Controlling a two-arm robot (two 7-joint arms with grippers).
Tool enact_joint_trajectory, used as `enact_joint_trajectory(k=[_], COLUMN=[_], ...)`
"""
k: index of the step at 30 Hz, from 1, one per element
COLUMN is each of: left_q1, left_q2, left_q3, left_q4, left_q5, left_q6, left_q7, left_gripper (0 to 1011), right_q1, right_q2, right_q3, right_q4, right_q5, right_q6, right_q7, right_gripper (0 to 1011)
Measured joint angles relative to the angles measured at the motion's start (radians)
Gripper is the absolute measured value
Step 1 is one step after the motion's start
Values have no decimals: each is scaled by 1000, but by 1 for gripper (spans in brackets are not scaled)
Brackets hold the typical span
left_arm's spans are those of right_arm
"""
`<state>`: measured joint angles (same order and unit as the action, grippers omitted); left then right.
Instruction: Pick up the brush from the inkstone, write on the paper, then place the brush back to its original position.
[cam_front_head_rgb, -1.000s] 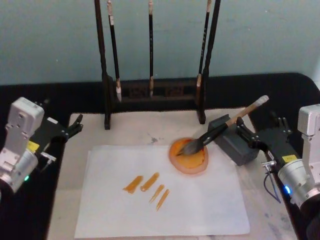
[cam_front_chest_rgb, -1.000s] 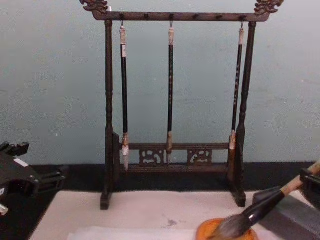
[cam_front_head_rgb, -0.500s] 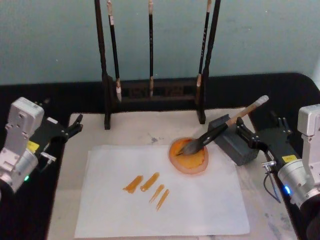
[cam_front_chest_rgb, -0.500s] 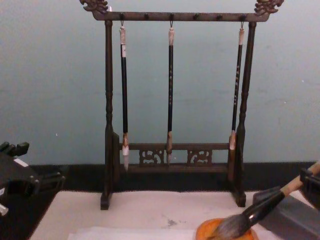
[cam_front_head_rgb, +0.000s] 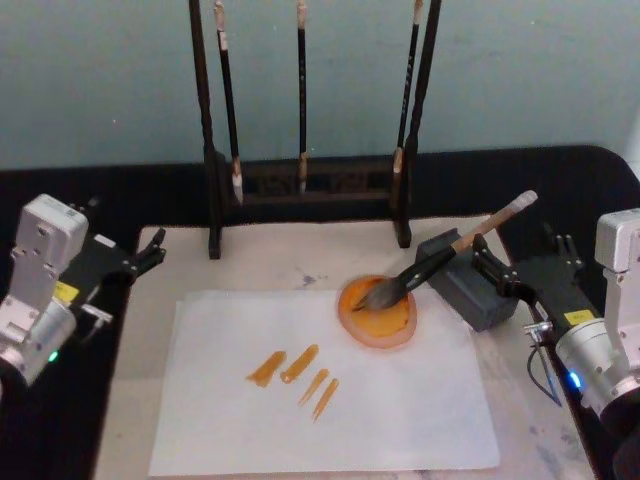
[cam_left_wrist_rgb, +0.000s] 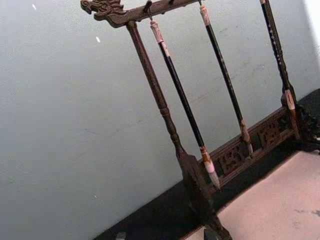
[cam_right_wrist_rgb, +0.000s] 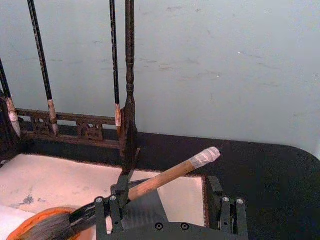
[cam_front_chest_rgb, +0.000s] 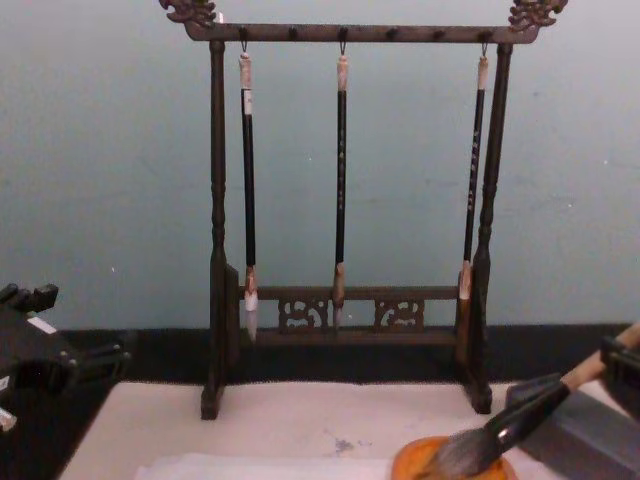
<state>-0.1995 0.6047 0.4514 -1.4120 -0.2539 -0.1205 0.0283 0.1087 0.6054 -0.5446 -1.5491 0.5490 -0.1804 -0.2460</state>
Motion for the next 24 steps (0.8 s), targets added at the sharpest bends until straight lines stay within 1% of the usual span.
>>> enact_joint_trajectory(k=[24], left_q1=[0], left_q2=[0], left_q3=[0], left_q4=[0], left_q5=[0], left_q6=[0], left_q7=[0], left_gripper=[1010], right_q1=[0], right_q2=[0], right_q3=[0], right_q4=[0], right_q5=[0], right_q6=[0], right_q7=[0], right_gripper=[1000])
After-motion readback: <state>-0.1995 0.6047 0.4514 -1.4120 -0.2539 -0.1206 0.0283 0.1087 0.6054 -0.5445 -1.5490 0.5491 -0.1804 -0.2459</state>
